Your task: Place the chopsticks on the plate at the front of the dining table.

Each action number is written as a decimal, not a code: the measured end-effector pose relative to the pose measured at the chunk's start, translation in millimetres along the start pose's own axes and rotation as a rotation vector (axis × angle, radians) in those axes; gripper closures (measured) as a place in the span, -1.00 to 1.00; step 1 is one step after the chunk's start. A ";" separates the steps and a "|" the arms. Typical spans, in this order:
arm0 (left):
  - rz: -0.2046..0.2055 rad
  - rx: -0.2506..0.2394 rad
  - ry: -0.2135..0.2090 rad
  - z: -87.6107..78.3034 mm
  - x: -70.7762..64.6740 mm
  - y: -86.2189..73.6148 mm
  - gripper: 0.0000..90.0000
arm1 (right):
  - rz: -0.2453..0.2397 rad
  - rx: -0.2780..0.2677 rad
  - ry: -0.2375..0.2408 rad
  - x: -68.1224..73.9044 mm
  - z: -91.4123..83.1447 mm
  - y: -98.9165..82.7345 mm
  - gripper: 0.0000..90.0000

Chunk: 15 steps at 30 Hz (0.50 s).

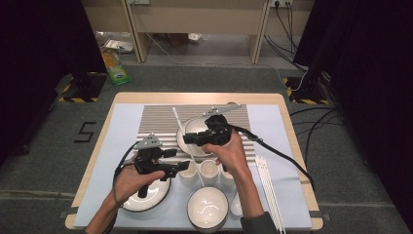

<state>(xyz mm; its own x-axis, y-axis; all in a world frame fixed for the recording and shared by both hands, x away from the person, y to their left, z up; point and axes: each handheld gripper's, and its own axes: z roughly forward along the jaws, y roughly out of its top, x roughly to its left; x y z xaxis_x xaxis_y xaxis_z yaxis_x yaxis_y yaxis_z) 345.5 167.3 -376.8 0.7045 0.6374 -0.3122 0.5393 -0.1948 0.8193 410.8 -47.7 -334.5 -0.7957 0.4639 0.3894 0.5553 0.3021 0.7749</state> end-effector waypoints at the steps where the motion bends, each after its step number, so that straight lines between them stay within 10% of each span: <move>1: -0.004 0.001 0.004 2.6 0.1 0.9 -0.26 | 0.006 -0.003 0.011 0.6 0.9 0.3 0.88; 15: -0.028 0.009 -0.006 15.4 2.8 8.8 0.53 | 0.021 -0.019 0.035 1.7 5.2 -1.4 0.88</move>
<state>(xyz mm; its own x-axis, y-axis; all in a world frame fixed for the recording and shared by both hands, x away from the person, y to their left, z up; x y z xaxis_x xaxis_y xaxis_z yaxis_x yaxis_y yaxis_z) 359.3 155.9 -377.9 0.6917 0.6384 -0.3377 0.5630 -0.1839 0.8057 409.9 -43.0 -337.6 -0.7920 0.4407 0.4224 0.5676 0.2770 0.7753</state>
